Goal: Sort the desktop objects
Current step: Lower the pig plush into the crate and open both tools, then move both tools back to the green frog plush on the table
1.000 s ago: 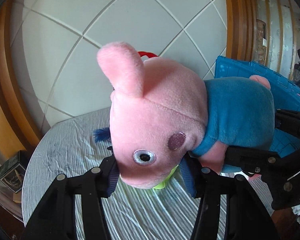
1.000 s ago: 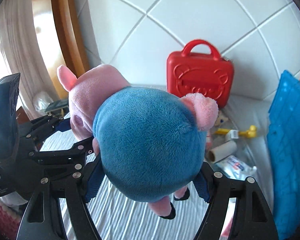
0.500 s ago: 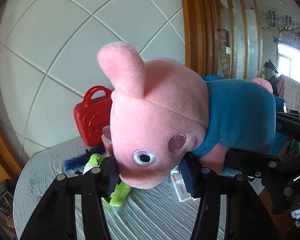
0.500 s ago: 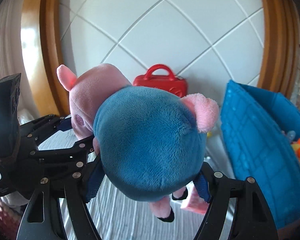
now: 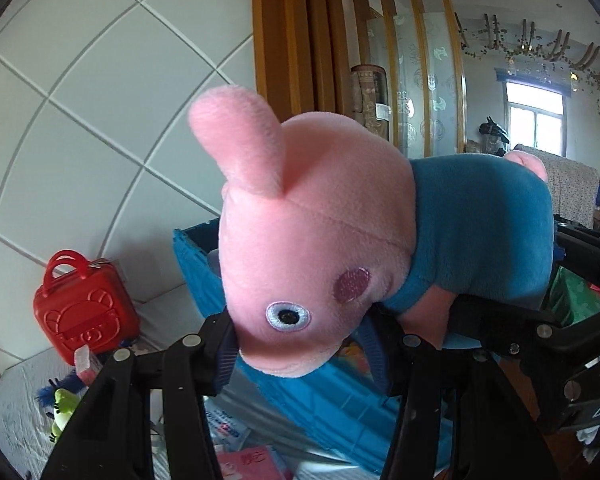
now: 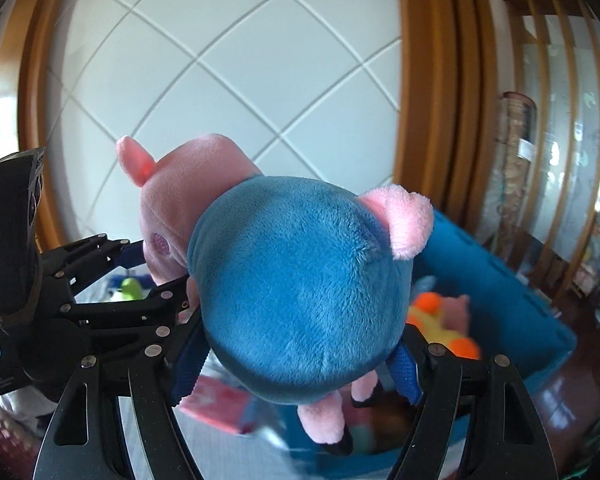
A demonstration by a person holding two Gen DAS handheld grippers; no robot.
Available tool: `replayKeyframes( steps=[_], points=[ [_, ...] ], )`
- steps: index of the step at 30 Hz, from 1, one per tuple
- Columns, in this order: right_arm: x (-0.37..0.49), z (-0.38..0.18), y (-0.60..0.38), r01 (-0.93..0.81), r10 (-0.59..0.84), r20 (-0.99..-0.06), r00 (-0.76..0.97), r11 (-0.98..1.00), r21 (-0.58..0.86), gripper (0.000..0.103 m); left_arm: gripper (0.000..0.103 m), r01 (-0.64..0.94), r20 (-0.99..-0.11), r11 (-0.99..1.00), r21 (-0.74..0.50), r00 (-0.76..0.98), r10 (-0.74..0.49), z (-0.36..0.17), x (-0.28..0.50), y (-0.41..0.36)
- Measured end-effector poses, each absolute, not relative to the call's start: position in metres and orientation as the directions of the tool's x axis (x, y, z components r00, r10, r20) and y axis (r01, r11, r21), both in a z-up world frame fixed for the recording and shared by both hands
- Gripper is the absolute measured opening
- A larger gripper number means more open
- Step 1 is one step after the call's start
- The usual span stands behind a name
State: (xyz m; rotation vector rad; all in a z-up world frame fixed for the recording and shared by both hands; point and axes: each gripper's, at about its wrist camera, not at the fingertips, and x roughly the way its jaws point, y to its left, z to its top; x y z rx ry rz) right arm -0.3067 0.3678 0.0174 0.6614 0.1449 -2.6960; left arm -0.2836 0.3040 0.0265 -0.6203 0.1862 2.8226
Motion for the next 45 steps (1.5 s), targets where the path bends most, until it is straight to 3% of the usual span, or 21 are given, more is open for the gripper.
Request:
replayKeyframes(
  steps=[4, 12, 16, 18, 22, 24, 29, 32, 36, 40, 45],
  points=[
    [-0.335, 0.01, 0.419, 0.353, -0.312, -0.496, -0.811, -0.935, 0.011, 0.077, 0.054, -0.271, -0.507, -0.961, 0.058, -0.837, 0.205, 0.012, -0.325, 0.345],
    [-0.353, -0.008, 0.49, 0.34, -0.355, -0.526, -0.772, -0.931, 0.13, 0.079, 0.058, -0.258, -0.587, -0.962, 0.093, -0.795, 0.157, -0.014, -0.357, 0.381],
    [-0.359, -0.013, 0.494, 0.322, -0.343, -0.529, -0.776, -0.937, 0.135, 0.084, 0.059, -0.249, -0.58, -0.962, 0.114, -0.802, 0.139, -0.018, -0.348, 0.368],
    [-0.361, -0.015, 0.494, 0.293, -0.307, -0.536, -0.786, -0.949, 0.114, 0.085, 0.069, -0.238, -0.564, -0.963, 0.127, -0.816, 0.127, -0.014, -0.342, 0.362],
    [-0.36, -0.013, 0.497, 0.272, -0.299, -0.527, -0.795, -0.953, 0.13, 0.088, 0.07, -0.225, -0.539, -0.967, 0.117, -0.832, 0.129, -0.008, -0.331, 0.342],
    [-0.353, -0.008, 0.493, 0.26, -0.283, -0.512, -0.811, -0.958, 0.116, 0.101, 0.07, -0.217, -0.528, -0.97, 0.106, -0.839, 0.13, -0.005, -0.325, 0.33],
    [-0.333, 0.016, 0.464, 0.28, -0.285, -0.459, -0.841, -0.957, 0.08, 0.103, 0.07, -0.161, -0.476, -0.985, 0.06, -0.872, 0.113, 0.002, -0.295, 0.283],
    [-0.316, 0.026, 0.431, 0.311, -0.303, -0.433, -0.849, -0.949, 0.054, 0.103, 0.088, -0.116, -0.442, -0.992, 0.042, -0.893, 0.086, 0.005, -0.272, 0.241],
    [-0.297, 0.035, 0.368, 0.368, -0.349, -0.416, -0.839, -0.929, 0.038, 0.103, 0.091, -0.035, -0.407, -0.999, 0.023, -0.913, 0.023, 0.001, -0.236, 0.17],
    [-0.276, 0.031, 0.281, 0.433, -0.397, -0.435, -0.808, -0.901, 0.02, 0.103, 0.091, 0.053, -0.422, -0.999, -0.005, -0.905, -0.046, -0.017, -0.199, 0.077],
    [-0.25, 0.007, 0.163, 0.511, -0.46, -0.491, -0.74, -0.859, 0.035, 0.103, 0.091, 0.177, -0.514, -0.984, 0.004, -0.844, -0.154, -0.053, -0.16, -0.038]
  ],
)
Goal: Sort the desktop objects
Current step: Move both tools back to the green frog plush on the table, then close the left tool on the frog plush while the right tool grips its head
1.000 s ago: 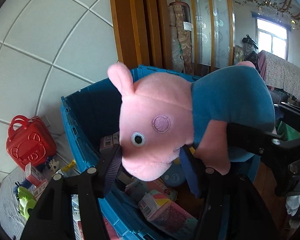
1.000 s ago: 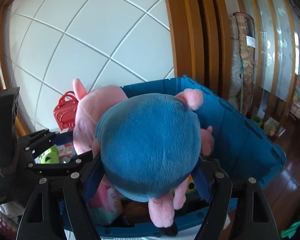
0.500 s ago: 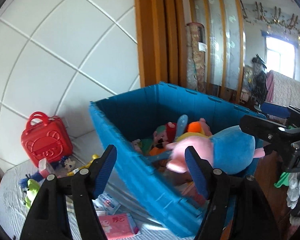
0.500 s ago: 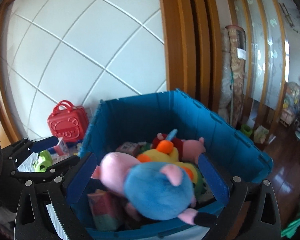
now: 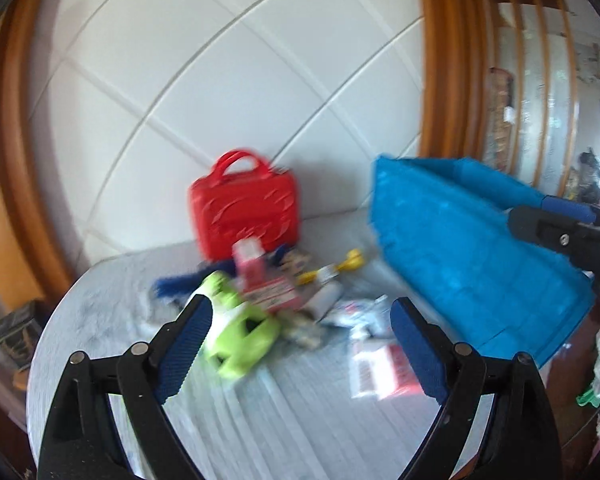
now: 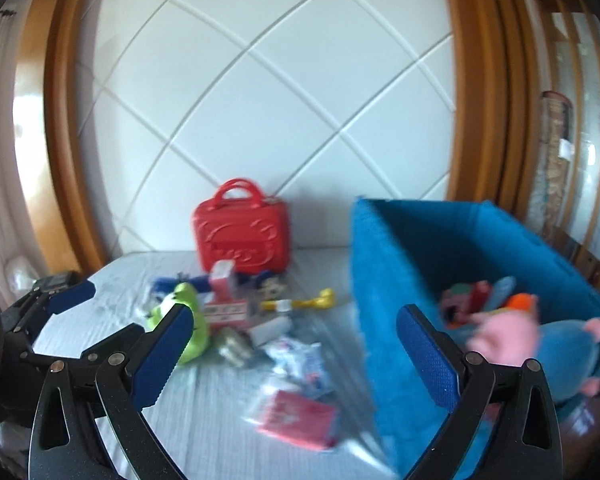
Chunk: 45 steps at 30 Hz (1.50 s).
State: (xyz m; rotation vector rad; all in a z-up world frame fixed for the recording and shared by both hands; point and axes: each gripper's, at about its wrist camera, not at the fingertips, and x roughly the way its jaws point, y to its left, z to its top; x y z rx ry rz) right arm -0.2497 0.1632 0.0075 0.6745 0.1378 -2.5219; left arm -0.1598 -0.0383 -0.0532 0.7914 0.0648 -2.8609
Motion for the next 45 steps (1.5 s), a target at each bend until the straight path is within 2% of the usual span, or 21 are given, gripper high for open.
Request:
replayKeyframes(
  steps=[6, 11, 16, 21, 23, 27, 34, 45],
  points=[
    [-0.237, -0.042, 0.053, 0.574, -0.494, -0.607, -0.622, -0.815, 0.076, 0.103, 0.091, 0.275, -0.629, -0.961, 0.005, -0.747, -0.217, -0.102, -0.137, -0.13],
    [-0.243, -0.077, 0.0, 0.605, -0.491, -0.672, -0.554, -0.792, 0.08, 0.103, 0.091, 0.298, -0.665, -0.954, -0.038, -0.72, -0.198, -0.129, -0.131, -0.165],
    [-0.267, -0.108, -0.033, 0.634, -0.519, -0.701, -0.49, -0.764, 0.123, 0.103, 0.091, 0.324, -0.695, -0.946, -0.008, -0.682, -0.228, -0.145, -0.142, -0.186],
    [-0.282, -0.134, -0.063, 0.617, -0.492, -0.761, -0.423, -0.771, 0.155, 0.103, 0.091, 0.313, -0.709, -0.949, -0.047, -0.68, -0.189, -0.157, -0.147, -0.218],
    [-0.284, -0.139, -0.076, 0.611, -0.455, -0.777, -0.435, -0.783, 0.116, 0.103, 0.091, 0.297, -0.714, -0.953, -0.057, -0.68, -0.169, -0.163, -0.153, -0.234],
    [-0.284, -0.141, -0.088, 0.548, -0.419, -0.781, -0.462, -0.828, 0.12, 0.103, 0.091, 0.235, -0.729, -0.971, -0.053, -0.674, -0.123, -0.173, -0.168, -0.268],
    [-0.287, -0.16, -0.108, 0.34, -0.315, -0.808, -0.498, -0.928, 0.153, 0.103, 0.091, 0.086, -0.756, -0.996, -0.031, -0.654, -0.033, -0.186, -0.207, -0.31],
    [-0.344, -0.221, -0.119, 0.109, -0.243, -0.857, -0.454, -0.97, 0.217, 0.103, 0.091, -0.121, -0.824, -0.992, -0.045, -0.557, 0.105, -0.241, -0.332, -0.315]
  ],
)
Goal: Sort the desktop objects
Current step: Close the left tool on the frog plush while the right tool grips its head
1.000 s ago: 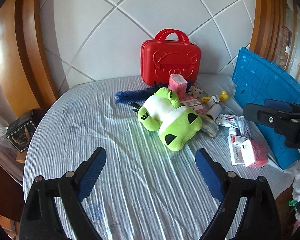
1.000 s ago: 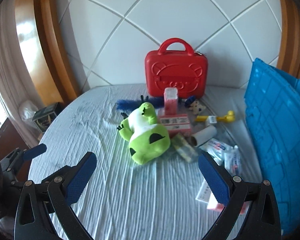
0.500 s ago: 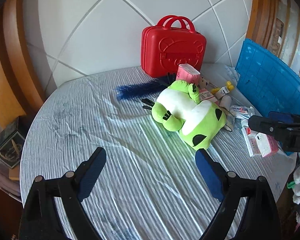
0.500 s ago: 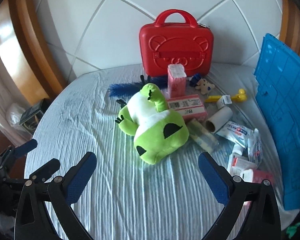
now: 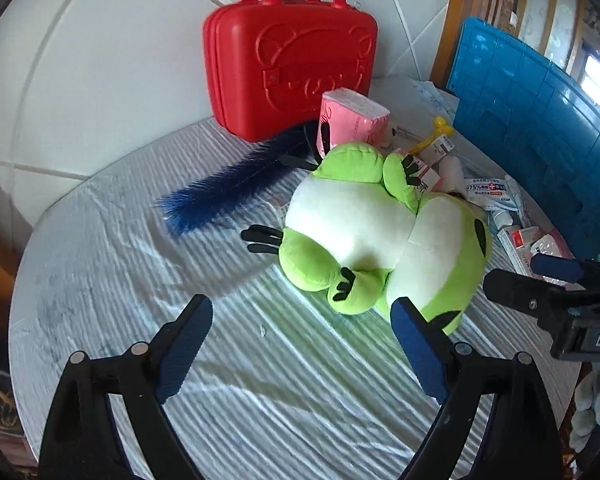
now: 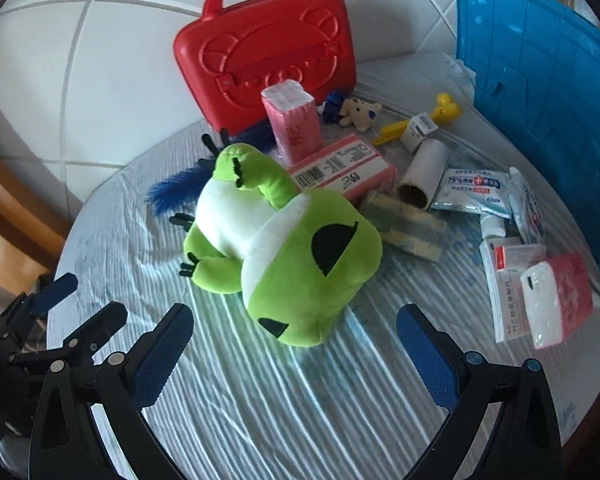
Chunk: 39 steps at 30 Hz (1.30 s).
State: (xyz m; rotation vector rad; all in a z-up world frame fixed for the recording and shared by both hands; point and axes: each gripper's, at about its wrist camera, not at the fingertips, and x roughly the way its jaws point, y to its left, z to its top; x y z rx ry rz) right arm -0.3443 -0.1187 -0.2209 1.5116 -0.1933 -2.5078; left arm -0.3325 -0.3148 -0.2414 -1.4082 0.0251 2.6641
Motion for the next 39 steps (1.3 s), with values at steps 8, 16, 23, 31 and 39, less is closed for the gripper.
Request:
replayKeyframes(
  steps=[8, 16, 23, 31, 39],
  points=[
    [-0.391, -0.268, -0.126, 0.027, -0.272, -0.873, -0.405, -0.958, 0.287, 0.103, 0.091, -0.231, -0.875, -0.972, -0.033, -0.463, 0.14, -0.291, -0.405, -0.301],
    [-0.42, -0.297, -0.114, -0.003, -0.222, -0.898, -0.379, -0.97, 0.242, 0.103, 0.091, -0.304, -0.891, -0.946, -0.115, -0.39, 0.234, -0.314, -0.429, -0.296],
    [-0.422, -0.289, -0.1, 0.151, -0.158, -0.903, -0.4, -0.983, 0.105, 0.103, 0.092, -0.361, -0.888, -0.926, -0.113, -0.381, 0.257, -0.313, -0.426, -0.274],
    [-0.429, -0.311, -0.088, 0.055, -0.286, -0.898, -0.333, -0.957, 0.285, 0.103, 0.093, -0.354, -0.888, -0.923, -0.149, -0.363, 0.282, -0.326, -0.435, -0.277],
    [-0.428, -0.317, -0.094, 0.022, -0.271, -0.897, -0.349, -0.959, 0.281, 0.099, 0.072, -0.341, -0.855, -0.927, -0.156, -0.423, 0.299, -0.329, -0.425, -0.276]
  ],
)
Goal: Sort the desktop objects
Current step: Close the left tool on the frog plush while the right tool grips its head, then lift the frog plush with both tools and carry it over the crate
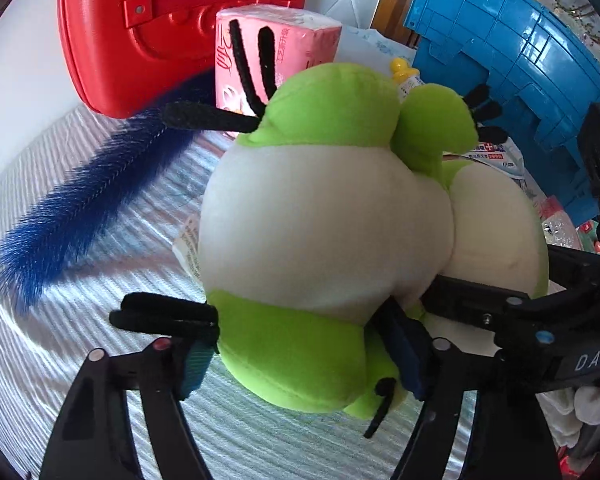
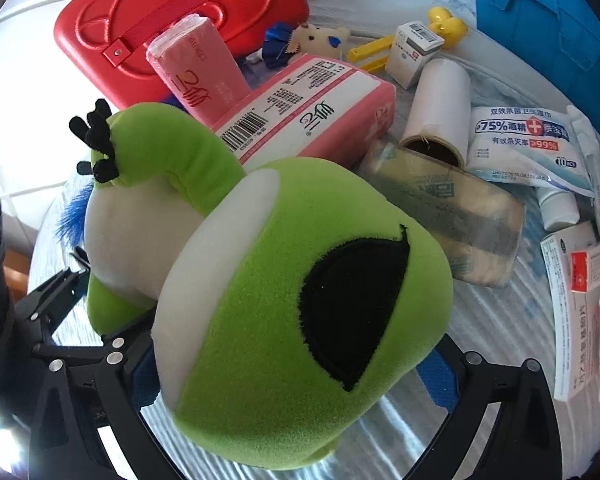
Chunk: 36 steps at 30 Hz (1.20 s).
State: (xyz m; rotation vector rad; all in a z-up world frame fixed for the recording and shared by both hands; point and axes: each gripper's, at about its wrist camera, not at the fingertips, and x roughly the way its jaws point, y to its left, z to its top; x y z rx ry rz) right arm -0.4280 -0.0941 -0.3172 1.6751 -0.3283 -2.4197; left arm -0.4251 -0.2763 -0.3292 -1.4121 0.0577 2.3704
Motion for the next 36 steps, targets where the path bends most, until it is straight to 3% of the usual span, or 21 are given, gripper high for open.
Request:
replayKeyframes(
  steps=[7, 18, 26, 36],
  points=[
    [-0.417, -0.302, -0.101, 0.08, -0.272, -0.892, -0.361, -0.962, 0.261, 0.089, 0.064, -0.311, -0.844, -0.944, -0.113, -0.471, 0.256, -0.31, -0.402, -0.275],
    [-0.359, -0.214, -0.09, 0.197, -0.313, -0.81, -0.496, -0.949, 0.246, 0.088, 0.064, -0.271, -0.752, -0.961, -0.061, -0.621, 0.223, -0.213, -0.331, -0.253],
    [-0.328, -0.136, -0.042, 0.277, -0.351, -0.717, -0.603, -0.934, 0.224, 0.088, 0.064, -0.23, -0.653, -0.973, 0.012, -0.739, 0.166, -0.134, -0.283, -0.19],
    [-0.333, -0.07, 0.055, 0.359, -0.379, -0.643, -0.666, -0.918, 0.169, 0.088, 0.064, -0.201, -0.568, -0.979, 0.03, -0.81, 0.149, -0.075, -0.279, -0.091]
  ],
)
